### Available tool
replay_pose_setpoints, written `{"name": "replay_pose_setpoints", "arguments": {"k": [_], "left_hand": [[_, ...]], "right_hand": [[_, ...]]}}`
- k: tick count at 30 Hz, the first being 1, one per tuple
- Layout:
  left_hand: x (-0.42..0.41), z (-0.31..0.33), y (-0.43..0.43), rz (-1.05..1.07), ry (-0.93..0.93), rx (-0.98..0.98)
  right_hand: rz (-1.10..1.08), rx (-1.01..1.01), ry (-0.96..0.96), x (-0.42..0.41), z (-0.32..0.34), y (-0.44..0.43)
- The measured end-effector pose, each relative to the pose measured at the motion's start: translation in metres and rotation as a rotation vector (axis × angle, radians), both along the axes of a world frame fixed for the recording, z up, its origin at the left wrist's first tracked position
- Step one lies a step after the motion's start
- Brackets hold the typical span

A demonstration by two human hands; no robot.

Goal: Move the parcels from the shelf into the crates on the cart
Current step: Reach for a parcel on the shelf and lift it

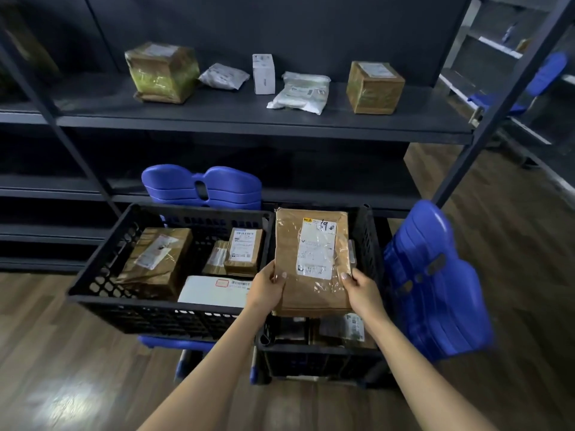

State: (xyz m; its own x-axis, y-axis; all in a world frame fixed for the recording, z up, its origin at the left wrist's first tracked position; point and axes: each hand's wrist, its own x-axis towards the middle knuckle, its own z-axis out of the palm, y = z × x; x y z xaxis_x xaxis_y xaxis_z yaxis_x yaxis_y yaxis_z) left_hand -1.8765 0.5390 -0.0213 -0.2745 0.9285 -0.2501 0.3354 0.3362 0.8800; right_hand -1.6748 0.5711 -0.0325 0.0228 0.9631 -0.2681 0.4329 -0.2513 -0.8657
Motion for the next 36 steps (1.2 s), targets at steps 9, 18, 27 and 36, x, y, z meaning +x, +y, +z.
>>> {"name": "replay_pose_setpoints", "arguments": {"k": [9, 18, 27, 36], "left_hand": [[0.011, -0.034, -0.012, -0.114, 0.082, -0.097], [0.014, -0.051, -0.011, -0.117, 0.119, -0.174], [-0.004, -0.069, -0.005, -0.096, 0.132, -0.226], [-0.011, -0.091, 0.006, -0.096, 0.169, -0.237]], "right_hand": [[-0.025, -0.084, -0.046, 0.015, -0.035, -0.027], [-0.031, -0.147, -0.081, 0.014, -0.043, -0.020], [0.041, -0.213, -0.117, -0.007, -0.048, -0.007], [0.075, -0.217, -0.154, -0.015, -0.070, -0.004]]}}
